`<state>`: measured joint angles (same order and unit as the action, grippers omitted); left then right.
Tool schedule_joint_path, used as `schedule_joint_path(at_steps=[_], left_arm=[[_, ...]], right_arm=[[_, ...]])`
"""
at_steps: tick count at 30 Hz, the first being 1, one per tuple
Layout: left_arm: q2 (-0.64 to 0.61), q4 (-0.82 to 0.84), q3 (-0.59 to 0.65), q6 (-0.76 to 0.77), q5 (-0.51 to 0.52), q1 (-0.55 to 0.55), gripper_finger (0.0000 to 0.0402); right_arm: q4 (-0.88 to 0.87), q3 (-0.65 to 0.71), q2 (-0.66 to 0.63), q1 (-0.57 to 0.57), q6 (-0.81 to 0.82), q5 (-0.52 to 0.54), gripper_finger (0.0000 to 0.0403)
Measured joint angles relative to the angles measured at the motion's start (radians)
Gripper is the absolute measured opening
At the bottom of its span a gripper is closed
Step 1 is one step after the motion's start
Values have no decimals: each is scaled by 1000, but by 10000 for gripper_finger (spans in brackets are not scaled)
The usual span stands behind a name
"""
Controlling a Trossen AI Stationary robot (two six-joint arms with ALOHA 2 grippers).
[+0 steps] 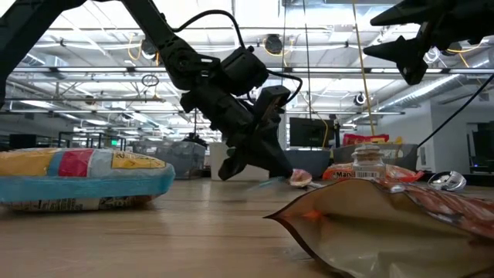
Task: Pick & Place Food Item
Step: Put the blue spoon into the left black bin
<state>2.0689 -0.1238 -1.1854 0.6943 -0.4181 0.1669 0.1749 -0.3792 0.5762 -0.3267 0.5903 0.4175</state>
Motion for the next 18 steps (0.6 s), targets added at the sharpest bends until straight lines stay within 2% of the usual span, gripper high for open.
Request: schedule_joint_path(at_steps=[18], left_arm=[[-19, -74, 1, 76, -106, 3, 6]], right_arm=[[0, 0, 0, 0, 0, -3, 212]])
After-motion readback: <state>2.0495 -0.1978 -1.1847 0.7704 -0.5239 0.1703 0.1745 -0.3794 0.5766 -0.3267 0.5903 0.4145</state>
